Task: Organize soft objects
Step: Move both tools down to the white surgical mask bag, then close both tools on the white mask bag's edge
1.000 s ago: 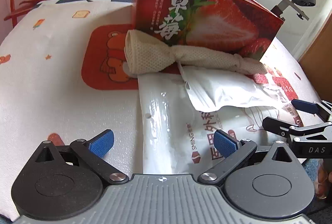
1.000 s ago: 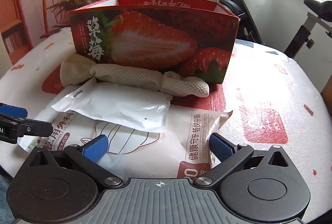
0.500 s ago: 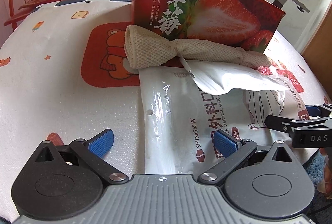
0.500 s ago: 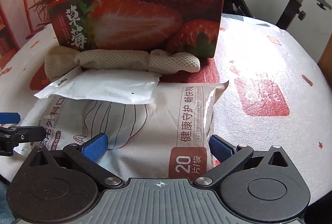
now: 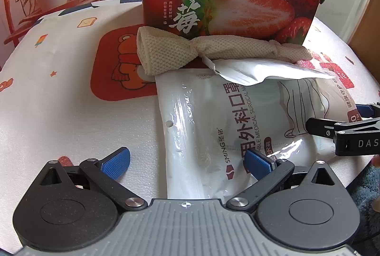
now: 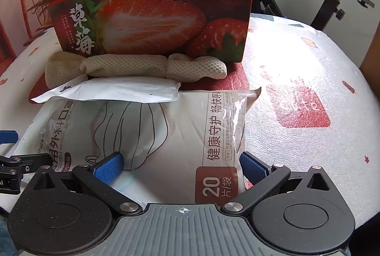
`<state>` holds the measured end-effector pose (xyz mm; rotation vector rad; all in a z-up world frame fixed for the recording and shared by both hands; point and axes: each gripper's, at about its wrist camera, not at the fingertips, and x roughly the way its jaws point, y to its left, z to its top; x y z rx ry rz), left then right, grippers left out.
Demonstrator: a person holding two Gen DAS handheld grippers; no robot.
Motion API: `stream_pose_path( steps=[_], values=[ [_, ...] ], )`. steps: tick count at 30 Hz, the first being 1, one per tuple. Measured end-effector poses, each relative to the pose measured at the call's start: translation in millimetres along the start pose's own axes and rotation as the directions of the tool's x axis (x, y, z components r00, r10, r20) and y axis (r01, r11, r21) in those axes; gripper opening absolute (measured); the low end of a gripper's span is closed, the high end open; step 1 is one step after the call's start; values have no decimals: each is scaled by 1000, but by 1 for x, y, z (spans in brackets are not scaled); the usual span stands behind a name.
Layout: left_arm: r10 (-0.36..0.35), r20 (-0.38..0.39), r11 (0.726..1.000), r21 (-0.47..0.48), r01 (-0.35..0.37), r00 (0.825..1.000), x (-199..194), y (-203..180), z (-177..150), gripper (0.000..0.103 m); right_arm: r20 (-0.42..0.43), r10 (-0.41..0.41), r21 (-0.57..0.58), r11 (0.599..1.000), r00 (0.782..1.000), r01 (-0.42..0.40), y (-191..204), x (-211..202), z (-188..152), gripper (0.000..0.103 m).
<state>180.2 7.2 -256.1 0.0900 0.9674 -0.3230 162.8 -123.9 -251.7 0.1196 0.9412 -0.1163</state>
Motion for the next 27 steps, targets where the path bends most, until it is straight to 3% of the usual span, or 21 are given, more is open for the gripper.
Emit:
stream_pose_path(
  steps=[13,17,22,27],
  values=[
    [5,7,1000,27,-5,1000,1,-2,-1,103,0,-1,-4,1000,1000,1,1,1,-1,103],
    [-24,-12,1000,19,24,1000,2,2,5,103,0,1,-4,1000,1000,-1,1,1,-1,103],
    [-139,5,987,-78,139,990,-5,21,16,87,-10,18,3,1000,1000,-18,-1,-2,3,103],
    [-153,-20,988,18,154,988,2,9,27,77,62,46,22,999,997,-47,-9,-16,9,98]
  ],
)
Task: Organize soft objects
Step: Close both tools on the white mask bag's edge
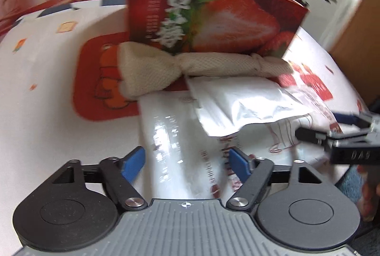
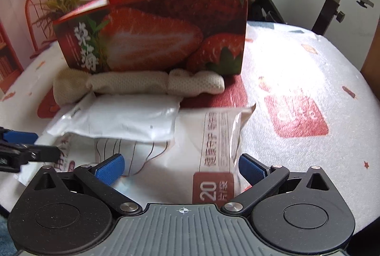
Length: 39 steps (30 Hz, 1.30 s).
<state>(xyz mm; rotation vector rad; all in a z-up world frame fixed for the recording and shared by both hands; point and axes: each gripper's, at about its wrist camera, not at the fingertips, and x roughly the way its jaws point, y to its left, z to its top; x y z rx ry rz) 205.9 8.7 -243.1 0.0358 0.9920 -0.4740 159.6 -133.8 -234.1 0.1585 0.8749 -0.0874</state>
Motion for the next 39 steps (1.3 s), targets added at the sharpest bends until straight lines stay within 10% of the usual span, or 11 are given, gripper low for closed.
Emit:
stream_pose_path(
  steps=[14,24,39],
  values=[
    [-69,-22,998,3,69,997,6,-13,3,76,-30,69,30,997,997,-69,-16,4,-5,88],
    [-63,-7,997,-50,63,998,-9,-8,-14,54,-51,144,4,990,988,-144,-13,-2,-7,85],
    [8,4,993,-121,-8,1000,-12,7,-24,70,-77,183,-5,983,980,-184,-7,2,-10,87]
  ],
)
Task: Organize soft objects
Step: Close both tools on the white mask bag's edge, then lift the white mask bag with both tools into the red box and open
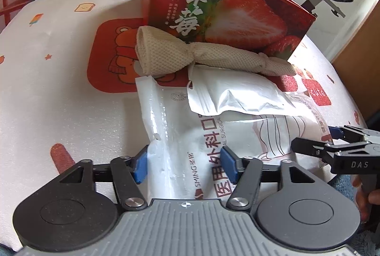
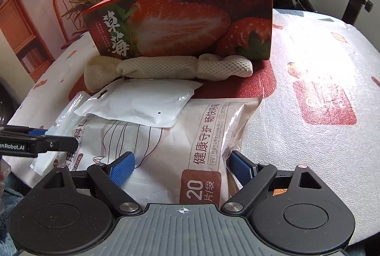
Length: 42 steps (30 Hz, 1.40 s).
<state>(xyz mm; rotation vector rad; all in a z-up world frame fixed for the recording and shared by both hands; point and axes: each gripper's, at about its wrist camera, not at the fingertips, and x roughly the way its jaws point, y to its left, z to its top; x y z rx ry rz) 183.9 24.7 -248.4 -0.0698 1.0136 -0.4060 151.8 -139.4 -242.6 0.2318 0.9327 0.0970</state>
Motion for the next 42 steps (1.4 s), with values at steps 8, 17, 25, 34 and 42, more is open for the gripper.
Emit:
stream_pose_path(
  steps=[8,17,25,34,42],
  values=[
    [-60,-12,998,1,60,998,2,-12,-5,76,-12,-7,27,1000,1000,7,0,8,0,95],
    [-146,28,984,-96,148,989,-15,4,-5,68,18,19,47,999,1000,-20,4,-14,2,77],
    [-222,133,966,-102,237,966,-51,11,7,68,88,64,18,998,994,-66,8,-49,12,76],
    [-195,185,979,-17,201,963,-73,2,15,68,165,61,-72,996,984,-50,24,-74,29,76],
    [-204,232,977,-20,214,951,-88,7,14,68,205,74,-128,991,976,-48,34,-86,37,76]
  ],
)
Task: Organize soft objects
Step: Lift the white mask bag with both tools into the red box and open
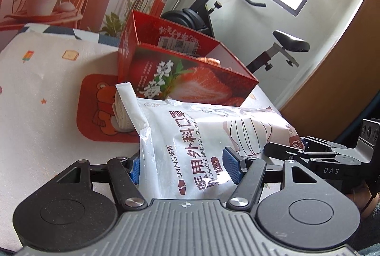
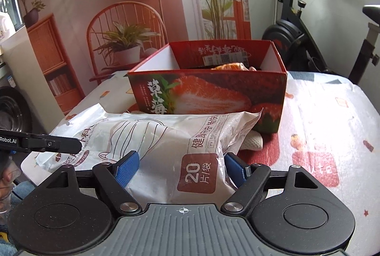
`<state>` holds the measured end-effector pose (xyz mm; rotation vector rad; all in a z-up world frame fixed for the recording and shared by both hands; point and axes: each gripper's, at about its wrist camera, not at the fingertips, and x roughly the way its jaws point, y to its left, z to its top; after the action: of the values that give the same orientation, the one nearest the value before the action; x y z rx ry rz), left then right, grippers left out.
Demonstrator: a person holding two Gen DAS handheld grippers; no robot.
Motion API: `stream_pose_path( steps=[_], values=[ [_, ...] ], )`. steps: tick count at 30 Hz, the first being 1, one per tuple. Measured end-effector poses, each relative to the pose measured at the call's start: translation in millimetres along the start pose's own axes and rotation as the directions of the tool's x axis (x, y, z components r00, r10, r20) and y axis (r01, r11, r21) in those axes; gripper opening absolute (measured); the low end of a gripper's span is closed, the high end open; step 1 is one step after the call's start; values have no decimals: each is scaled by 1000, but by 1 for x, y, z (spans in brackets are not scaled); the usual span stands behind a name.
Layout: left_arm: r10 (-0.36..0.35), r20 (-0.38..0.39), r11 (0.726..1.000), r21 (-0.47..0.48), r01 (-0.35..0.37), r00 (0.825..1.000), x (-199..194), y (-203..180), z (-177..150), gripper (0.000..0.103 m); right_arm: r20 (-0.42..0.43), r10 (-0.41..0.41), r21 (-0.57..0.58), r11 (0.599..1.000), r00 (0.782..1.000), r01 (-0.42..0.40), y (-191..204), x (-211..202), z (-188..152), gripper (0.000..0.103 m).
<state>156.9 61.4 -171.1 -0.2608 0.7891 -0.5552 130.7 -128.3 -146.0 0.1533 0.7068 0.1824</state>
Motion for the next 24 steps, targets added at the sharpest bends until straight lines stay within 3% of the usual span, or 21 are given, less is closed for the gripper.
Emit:
stream_pose_path(
  steps=[7,13,20,24],
  values=[
    [9,69,1000,11,-10,998,-11,-4,14,68,45,10,-29,1000,999,-9,6,-4,15,76],
    [22,77,998,52,-26,997,-6,-13,31,68,73,8,-51,999,997,-4,2,-4,33,76],
    [14,132,986,162,-35,991,17,-40,79,68,118,-26,-49,998,993,32,-28,-4,77,76],
    [9,142,986,166,-33,990,40,-47,115,68,124,-41,-51,998,991,47,-52,7,109,76]
  ],
)
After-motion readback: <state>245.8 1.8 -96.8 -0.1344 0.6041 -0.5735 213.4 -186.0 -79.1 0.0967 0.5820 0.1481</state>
